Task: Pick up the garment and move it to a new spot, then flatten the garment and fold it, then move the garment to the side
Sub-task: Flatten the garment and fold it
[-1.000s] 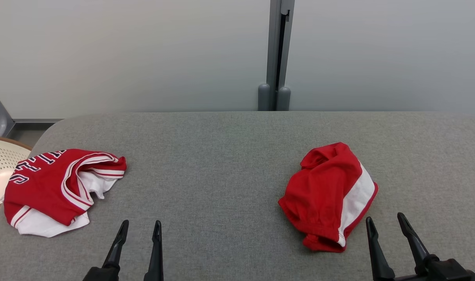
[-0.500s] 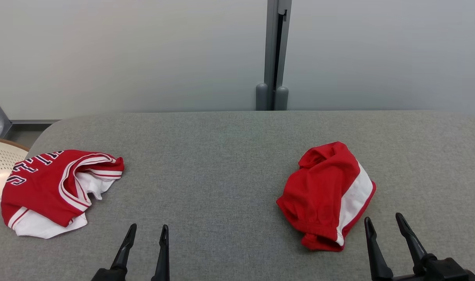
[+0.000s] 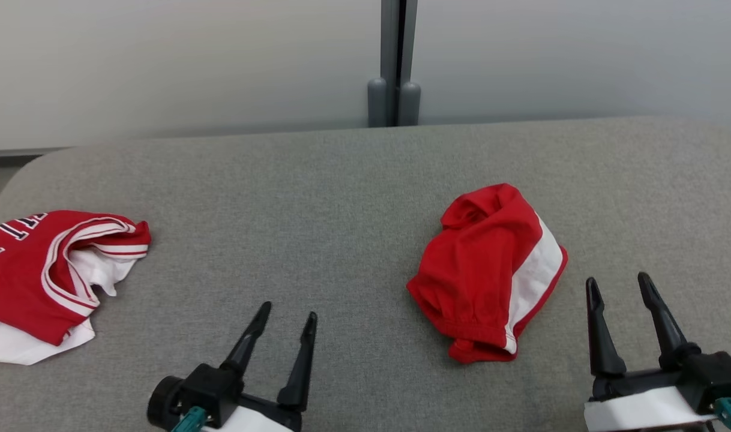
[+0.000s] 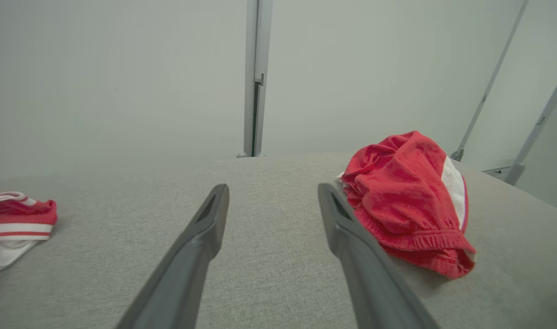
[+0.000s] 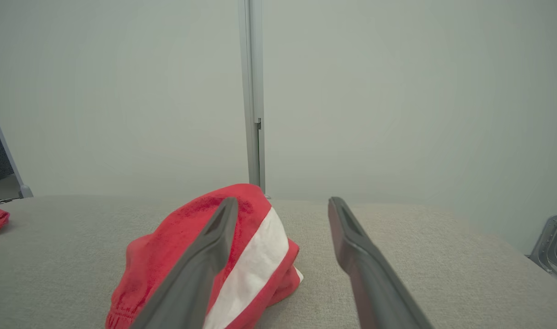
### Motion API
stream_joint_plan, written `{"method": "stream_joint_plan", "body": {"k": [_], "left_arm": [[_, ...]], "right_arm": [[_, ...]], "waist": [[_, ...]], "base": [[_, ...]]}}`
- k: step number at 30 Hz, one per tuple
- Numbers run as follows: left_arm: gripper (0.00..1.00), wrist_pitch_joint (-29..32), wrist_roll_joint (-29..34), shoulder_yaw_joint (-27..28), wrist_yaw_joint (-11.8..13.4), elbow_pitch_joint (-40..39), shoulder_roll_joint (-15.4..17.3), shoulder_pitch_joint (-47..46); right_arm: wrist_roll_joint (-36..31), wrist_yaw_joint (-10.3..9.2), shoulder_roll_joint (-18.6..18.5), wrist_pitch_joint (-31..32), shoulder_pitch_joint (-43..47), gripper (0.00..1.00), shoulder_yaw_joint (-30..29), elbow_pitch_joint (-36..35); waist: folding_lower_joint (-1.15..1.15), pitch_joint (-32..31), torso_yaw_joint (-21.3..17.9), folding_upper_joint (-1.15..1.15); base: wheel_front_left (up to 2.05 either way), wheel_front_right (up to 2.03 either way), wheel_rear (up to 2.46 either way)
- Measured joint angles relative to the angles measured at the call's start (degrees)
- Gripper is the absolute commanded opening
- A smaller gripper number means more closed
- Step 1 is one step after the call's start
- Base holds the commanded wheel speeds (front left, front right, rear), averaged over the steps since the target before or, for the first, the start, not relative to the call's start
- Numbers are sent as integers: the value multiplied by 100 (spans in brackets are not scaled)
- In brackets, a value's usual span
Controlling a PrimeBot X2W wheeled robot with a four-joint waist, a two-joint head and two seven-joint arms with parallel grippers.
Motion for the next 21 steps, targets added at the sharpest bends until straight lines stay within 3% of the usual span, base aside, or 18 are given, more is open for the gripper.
{"method": "stream_joint_plan", "body": {"k": [5, 12, 16, 21], "left_arm": [[100, 1, -508, -955, -259, 531, -1, -432], [100, 3, -1293, -2754, -302, 1233, 46, -1210], [100, 3, -1666, -3164, -301, 1709, 194, -1663], [100, 2, -1874, -3331, -301, 2012, 156, -2101]], "right_arm": [[-33, 0, -1, 0, -355, 100, 7, -85], [-51, 0, -4, 0, -550, 100, 57, -113], [-36, 0, 0, 0, -562, 100, 118, -154], [-18, 0, -3, 0, -562, 100, 142, -203]], "waist": [[0, 472, -192, 0], [0, 913, -598, 0], [0, 1080, -821, 0], [0, 1241, -975, 0]], "base": [[0, 0, 0], [0, 0, 0], [0, 0, 0], [0, 0, 0]]}}
